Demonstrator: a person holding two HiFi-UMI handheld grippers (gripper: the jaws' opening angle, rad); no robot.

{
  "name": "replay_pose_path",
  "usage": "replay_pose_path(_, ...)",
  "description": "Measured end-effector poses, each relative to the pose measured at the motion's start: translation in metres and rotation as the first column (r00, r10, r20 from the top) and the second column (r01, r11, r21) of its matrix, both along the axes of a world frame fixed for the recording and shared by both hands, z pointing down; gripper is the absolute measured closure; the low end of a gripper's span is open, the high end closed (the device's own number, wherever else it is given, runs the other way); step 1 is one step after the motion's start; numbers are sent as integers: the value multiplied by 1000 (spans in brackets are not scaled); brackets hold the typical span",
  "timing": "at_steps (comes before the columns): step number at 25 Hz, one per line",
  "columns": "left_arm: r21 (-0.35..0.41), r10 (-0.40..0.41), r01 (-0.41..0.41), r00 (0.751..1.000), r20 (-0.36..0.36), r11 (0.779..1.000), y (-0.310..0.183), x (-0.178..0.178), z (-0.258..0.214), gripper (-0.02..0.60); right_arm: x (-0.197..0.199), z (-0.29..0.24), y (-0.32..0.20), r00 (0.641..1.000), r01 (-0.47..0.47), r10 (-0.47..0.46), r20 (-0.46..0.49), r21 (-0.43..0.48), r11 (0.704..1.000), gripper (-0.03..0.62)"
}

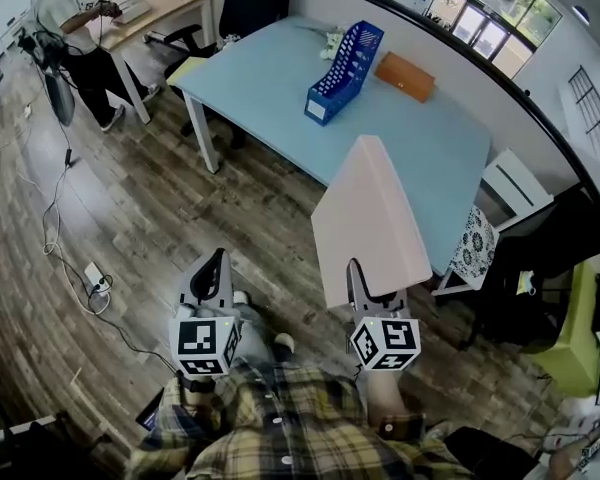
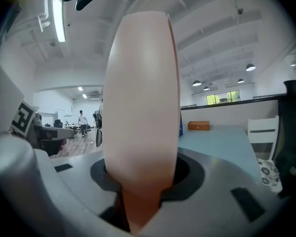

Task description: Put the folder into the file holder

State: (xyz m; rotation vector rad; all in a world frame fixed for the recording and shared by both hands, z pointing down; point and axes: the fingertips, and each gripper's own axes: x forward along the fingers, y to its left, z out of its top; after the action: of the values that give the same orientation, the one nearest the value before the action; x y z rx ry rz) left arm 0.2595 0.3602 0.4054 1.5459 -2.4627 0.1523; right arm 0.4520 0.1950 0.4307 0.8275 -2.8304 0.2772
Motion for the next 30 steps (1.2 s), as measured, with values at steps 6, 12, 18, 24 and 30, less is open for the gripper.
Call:
replay_pose_path(6,2,25,-25,1000,-6,1000,-15,-34,8,591,-40,2,-8,1000,8,-8,9,-8,1000,430)
replay_pose_path(12,18,60,-60,998,1,998,-38,-106,2,591,-111,-7,-27,1000,-16,16,21,7,1000,430)
replay_pose_path(18,19,105,-105,994,8,994,-64,-183,-2,591,-182,-14,-49,998,-57,56,38,18,998,430)
replay_pose_path(24,9,140,-140,990,-5,990,-81,-234,6,591,-225,-7,-61,994,-105,105,32,8,994,428)
replay_pose_path(30,-8,173,-173,985,9,985,-84,-270,10,591,-251,1,-68,984,-166,167,57,-16,986,428)
